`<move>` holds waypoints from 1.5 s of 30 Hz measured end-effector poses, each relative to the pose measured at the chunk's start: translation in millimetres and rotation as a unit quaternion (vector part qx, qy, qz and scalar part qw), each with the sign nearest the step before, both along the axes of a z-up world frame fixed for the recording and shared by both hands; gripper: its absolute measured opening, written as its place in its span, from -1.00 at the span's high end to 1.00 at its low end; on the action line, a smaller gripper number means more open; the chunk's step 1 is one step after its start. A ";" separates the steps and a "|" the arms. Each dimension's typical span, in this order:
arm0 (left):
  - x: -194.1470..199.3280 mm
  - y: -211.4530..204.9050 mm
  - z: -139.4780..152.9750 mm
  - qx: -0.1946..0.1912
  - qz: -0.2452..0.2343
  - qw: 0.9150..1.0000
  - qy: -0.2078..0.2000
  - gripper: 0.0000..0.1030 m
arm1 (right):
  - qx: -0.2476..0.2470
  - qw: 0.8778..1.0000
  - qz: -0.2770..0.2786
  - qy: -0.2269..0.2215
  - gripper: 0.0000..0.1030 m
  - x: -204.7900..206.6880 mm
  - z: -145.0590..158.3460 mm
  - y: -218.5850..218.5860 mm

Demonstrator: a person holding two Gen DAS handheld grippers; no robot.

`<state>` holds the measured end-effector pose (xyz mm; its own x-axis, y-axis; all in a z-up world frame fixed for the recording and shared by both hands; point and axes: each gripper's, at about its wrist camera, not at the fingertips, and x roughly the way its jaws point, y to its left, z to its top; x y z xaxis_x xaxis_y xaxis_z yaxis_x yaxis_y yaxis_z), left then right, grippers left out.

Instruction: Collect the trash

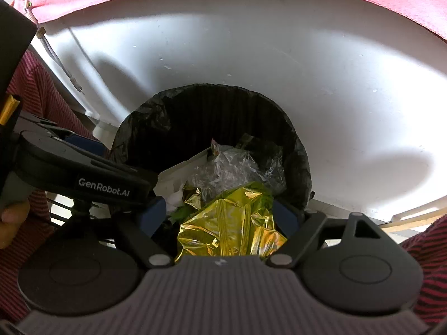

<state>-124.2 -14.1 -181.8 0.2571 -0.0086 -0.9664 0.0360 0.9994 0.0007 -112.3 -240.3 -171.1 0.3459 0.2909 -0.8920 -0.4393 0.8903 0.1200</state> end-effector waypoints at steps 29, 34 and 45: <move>-0.5 -0.2 -1.1 0.002 -0.001 1.000 0.000 -0.54 | 0.000 1.000 -0.001 0.000 -0.78 0.6 -1.0 -0.8; -0.6 -0.2 -1.1 0.003 -0.001 1.000 0.000 -0.55 | 0.000 1.000 -0.001 0.001 -0.78 0.8 -1.2 -1.0; -0.8 0.2 -1.2 0.002 -0.001 1.000 0.000 -0.56 | 0.000 1.000 -0.001 0.001 -0.79 0.7 -1.4 -1.2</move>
